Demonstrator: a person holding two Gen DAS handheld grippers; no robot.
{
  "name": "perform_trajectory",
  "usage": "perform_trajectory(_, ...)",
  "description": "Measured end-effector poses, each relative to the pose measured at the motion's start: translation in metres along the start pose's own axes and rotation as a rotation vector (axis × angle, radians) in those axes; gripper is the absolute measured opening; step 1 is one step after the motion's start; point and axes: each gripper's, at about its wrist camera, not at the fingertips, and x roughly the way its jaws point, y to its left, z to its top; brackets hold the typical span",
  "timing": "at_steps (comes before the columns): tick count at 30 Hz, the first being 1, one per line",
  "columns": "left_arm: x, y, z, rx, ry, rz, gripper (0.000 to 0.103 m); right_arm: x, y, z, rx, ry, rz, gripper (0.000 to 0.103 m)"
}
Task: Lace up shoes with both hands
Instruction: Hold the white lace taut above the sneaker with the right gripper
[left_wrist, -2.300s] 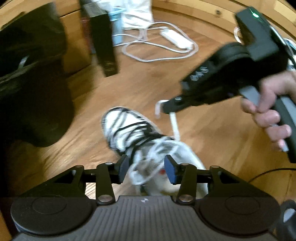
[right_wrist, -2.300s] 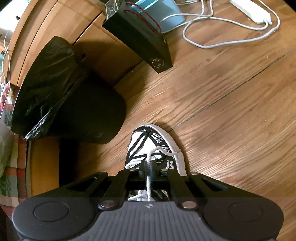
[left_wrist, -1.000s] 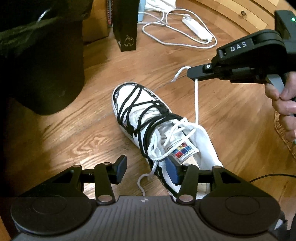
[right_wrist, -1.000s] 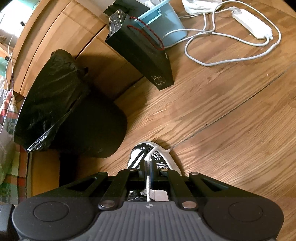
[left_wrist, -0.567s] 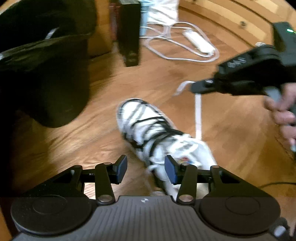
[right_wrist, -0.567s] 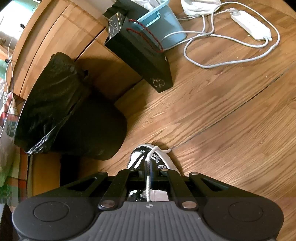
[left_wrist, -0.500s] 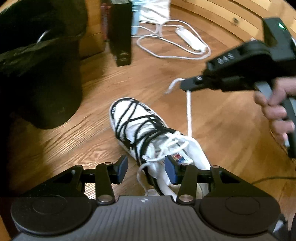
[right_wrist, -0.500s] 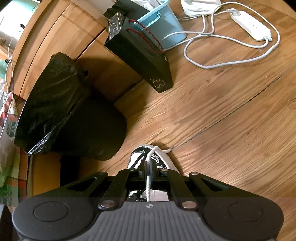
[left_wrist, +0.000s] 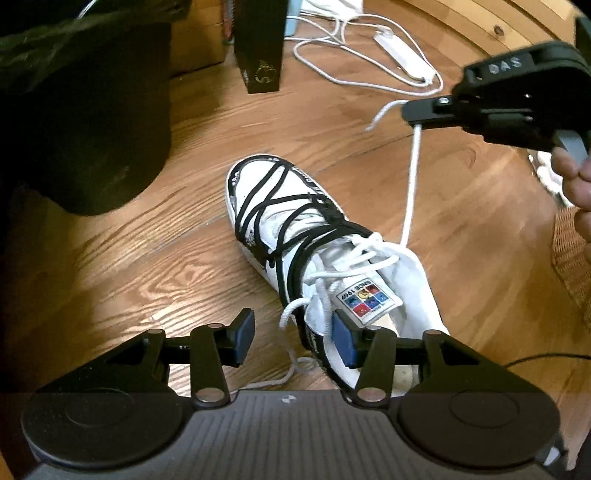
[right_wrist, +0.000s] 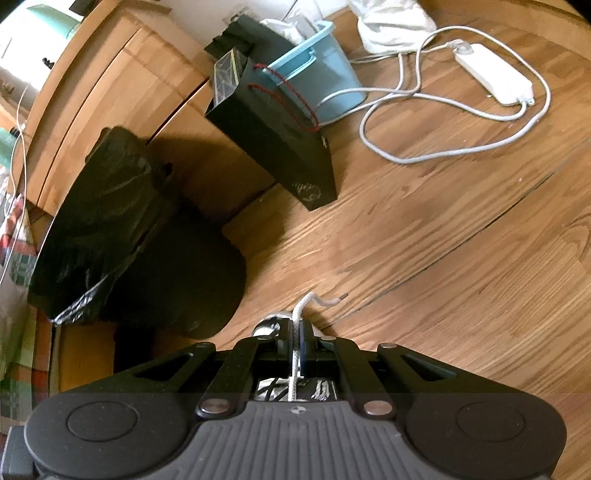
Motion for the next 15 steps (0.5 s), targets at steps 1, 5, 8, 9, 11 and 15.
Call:
perform_trajectory(1, 0.0003, 0.0006, 0.0002, -0.004, 0.001, 0.0, 0.052, -0.0007, -0.0012, 0.0012, 0.003, -0.005, -0.004, 0.004)
perform_trajectory(5, -0.0011, -0.0058, 0.001, 0.038, -0.001, 0.026, 0.053, -0.0024, -0.0039, 0.0039, 0.005, -0.019, -0.018, 0.004)
perform_trajectory(8, -0.0008, -0.0043, 0.0012, 0.031, 0.0, 0.021, 0.053, -0.0033, -0.0048, 0.0056, 0.002, -0.028, -0.026, 0.004)
perform_trajectory(9, -0.0008, -0.0035, 0.0013, 0.026, 0.001, 0.019, 0.053, -0.0034, -0.0055, 0.0063, 0.005, -0.029, -0.027, 0.004)
perform_trajectory(11, -0.0009, -0.0023, 0.0015, 0.016, 0.003, 0.016, 0.053, -0.0033, -0.0067, 0.0064, 0.012, -0.03, -0.031, 0.004)
perform_trajectory(15, -0.0012, -0.0064, 0.0023, 0.035, 0.011, 0.035, 0.053, -0.003, -0.0073, 0.0066, 0.01, -0.03, -0.037, 0.004)
